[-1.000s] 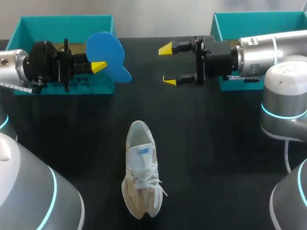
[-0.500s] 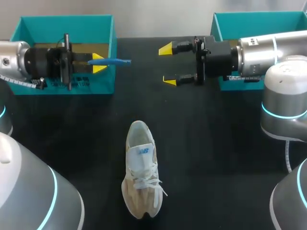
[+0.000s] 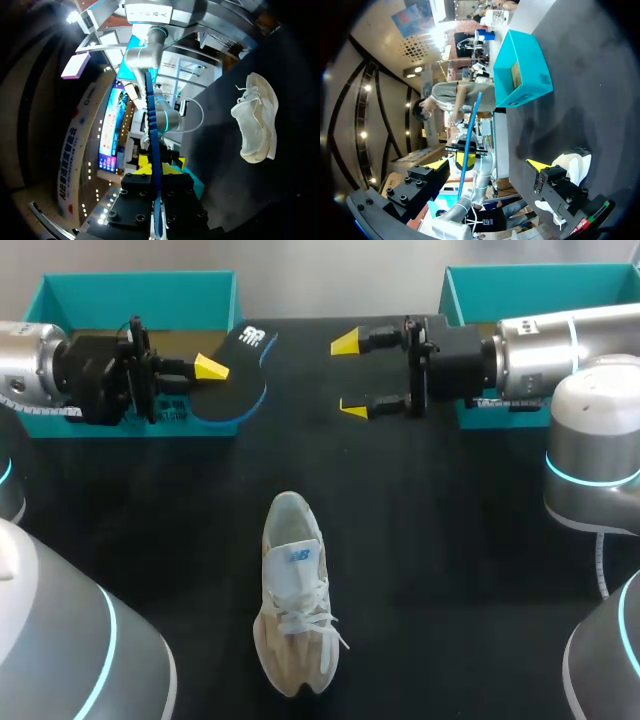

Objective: Take the shoe out of the shoebox, open the shoe tongue, remove and reinsert the insole, then place the shoe into the shoebox

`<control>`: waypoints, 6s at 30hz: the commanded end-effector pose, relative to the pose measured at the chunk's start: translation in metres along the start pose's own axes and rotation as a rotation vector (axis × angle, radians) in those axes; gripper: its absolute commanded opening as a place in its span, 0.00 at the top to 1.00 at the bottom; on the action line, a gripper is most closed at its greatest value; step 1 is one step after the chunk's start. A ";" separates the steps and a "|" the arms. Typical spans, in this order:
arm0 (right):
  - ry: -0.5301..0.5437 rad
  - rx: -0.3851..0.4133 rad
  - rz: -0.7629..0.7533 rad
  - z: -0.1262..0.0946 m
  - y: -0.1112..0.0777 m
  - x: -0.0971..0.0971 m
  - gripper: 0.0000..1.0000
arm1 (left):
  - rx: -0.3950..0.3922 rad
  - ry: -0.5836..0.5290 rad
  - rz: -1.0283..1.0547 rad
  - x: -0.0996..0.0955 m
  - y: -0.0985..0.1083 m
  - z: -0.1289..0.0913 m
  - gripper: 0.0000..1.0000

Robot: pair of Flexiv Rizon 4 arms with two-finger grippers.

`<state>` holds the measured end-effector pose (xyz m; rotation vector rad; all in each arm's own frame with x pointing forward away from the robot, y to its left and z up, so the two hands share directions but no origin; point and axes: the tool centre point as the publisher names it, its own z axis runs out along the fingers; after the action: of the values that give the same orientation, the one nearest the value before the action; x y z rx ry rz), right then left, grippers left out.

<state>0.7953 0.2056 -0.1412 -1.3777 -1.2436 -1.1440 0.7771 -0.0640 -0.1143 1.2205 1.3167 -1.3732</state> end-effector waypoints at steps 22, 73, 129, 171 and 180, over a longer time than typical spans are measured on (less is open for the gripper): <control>0.019 0.036 -0.049 0.025 -0.012 -0.012 0.00 | -0.105 0.034 0.253 0.027 0.035 0.022 1.00; 0.016 0.295 -0.362 0.099 -0.034 -0.017 0.35 | -0.157 0.033 0.280 0.044 0.037 0.032 1.00; 0.054 0.208 -0.342 0.101 -0.043 -0.017 0.78 | -0.222 -0.005 0.371 0.042 0.036 0.021 1.00; 0.006 0.204 -0.563 0.074 -0.051 -0.028 1.00 | -0.369 0.360 -0.007 0.055 -0.013 -0.044 0.00; 0.006 0.204 -0.563 0.074 -0.051 -0.028 1.00 | -0.393 0.356 -0.056 0.057 -0.012 -0.040 0.00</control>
<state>0.7470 0.2768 -0.1770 -0.8877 -1.7512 -1.3465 0.7609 -0.0169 -0.1660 1.2318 1.7364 -0.8896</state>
